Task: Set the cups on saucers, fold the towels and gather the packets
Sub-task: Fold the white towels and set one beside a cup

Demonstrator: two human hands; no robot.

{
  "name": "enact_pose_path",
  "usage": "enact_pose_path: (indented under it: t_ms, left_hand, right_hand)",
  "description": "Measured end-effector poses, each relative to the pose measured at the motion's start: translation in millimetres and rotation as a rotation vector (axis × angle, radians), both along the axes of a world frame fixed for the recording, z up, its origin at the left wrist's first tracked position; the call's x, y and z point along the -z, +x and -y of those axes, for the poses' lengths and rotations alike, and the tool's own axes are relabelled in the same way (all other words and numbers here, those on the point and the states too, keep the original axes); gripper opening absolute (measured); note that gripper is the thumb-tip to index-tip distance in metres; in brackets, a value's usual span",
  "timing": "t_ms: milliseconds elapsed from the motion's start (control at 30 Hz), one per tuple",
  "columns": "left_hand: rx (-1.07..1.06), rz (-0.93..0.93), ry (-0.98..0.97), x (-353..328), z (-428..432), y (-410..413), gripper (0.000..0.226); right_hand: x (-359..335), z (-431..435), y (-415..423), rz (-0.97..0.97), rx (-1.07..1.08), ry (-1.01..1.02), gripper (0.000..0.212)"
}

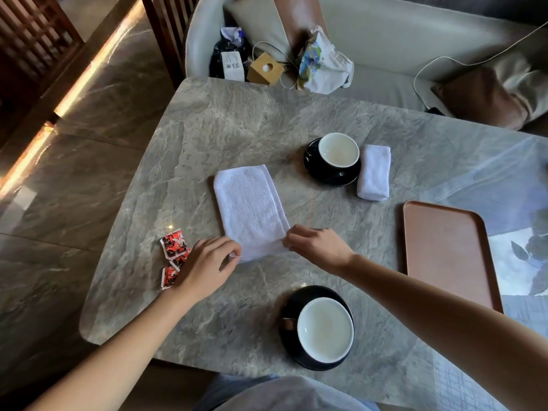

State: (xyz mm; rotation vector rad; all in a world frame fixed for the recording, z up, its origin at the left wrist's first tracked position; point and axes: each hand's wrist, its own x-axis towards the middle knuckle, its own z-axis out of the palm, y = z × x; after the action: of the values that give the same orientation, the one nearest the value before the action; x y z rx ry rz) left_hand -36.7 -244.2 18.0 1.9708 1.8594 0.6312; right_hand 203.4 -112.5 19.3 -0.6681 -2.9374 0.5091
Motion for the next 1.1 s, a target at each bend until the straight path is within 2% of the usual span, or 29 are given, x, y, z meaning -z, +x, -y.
enact_pose_path:
  t_ms: [100,233,367,433,567,700,767,900,1100]
  left_hand:
    - [-0.027,0.089,-0.008,-1.2,3.6,-2.6,0.008]
    - [-0.091,0.128,-0.04,-0.7,8.6,-2.5,0.012]
    - [-0.151,0.224,-0.155,1.7,16.4,0.4,0.014]
    - [-0.206,0.356,-0.234,1.9,18.2,3.2,0.016]
    - [-0.303,0.71,-0.346,-5.7,20.1,11.1,0.021]
    - [-0.308,0.928,-0.48,-14.5,19.3,6.3,0.02]
    - [-0.352,0.999,-0.521,-15.7,14.1,1.5,0.017]
    - [-0.483,1.024,-0.454,-10.5,-7.1,-7.4,0.012]
    - [-0.678,0.869,-0.318,21.0,-45.7,-15.8,0.023]
  right_hand:
    - [-1.5,-0.4,4.1,0.043,-0.014,-0.026,0.019]
    - [-4.2,4.3,5.0,-0.012,-0.012,-0.005,0.013]
    - [-4.5,9.7,5.7,-0.02,0.057,-0.089,0.014]
    - [-4.3,13.7,6.2,-0.014,0.135,-0.211,0.013]
    - [-6.7,20.6,6.0,-0.023,0.281,-0.579,0.013]
    - [-15.6,17.8,4.5,-0.038,0.382,-0.929,0.018]
    - [-20.4,11.8,0.0,-0.087,0.424,-1.025,0.02]
    - [-18.2,-3.9,-19.7,-0.199,0.534,-0.961,0.018]
    - [9.8,-21.0,-58.6,-0.181,0.699,-0.735,0.021]
